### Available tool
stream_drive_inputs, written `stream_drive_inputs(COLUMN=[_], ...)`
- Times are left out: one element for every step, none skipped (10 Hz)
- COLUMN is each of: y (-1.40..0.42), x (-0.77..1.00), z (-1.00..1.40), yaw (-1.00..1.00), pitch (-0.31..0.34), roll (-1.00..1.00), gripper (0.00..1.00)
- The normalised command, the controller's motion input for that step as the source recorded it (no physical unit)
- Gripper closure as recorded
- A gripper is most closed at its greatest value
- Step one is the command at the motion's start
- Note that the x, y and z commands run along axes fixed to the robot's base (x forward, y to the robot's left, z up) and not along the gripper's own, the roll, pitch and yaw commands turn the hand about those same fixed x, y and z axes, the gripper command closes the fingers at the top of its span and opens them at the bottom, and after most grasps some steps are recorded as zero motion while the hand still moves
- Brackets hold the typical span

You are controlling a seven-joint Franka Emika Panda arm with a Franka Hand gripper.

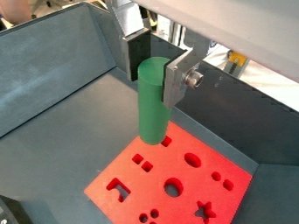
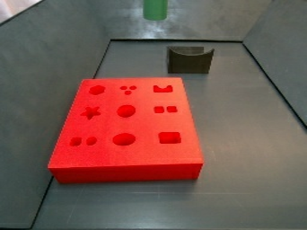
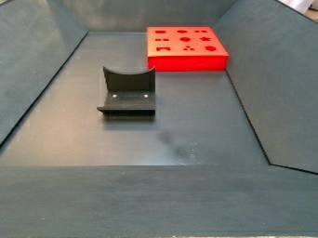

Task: Pick up the round object. Move up. Move to above the board. Insert the round object.
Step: Insert the round object.

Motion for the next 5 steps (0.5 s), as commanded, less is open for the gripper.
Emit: stream_drive_inputs(y=[0.0,0.0,0.0,0.02,0.04], x=[0.13,0.14,0.08,0.0,-0.01], z=[-0.04,-0.02,0.0,0.0,-1.0], yaw=[-0.04,-0.03,-0.03,0.0,0.03], pitch=[0.033,0.031,0.03,0.0,-0.12], roll=[-0.02,-0.01,0.0,0.0,0.04], gripper=[1.0,1.0,1.0,1.0,1.0])
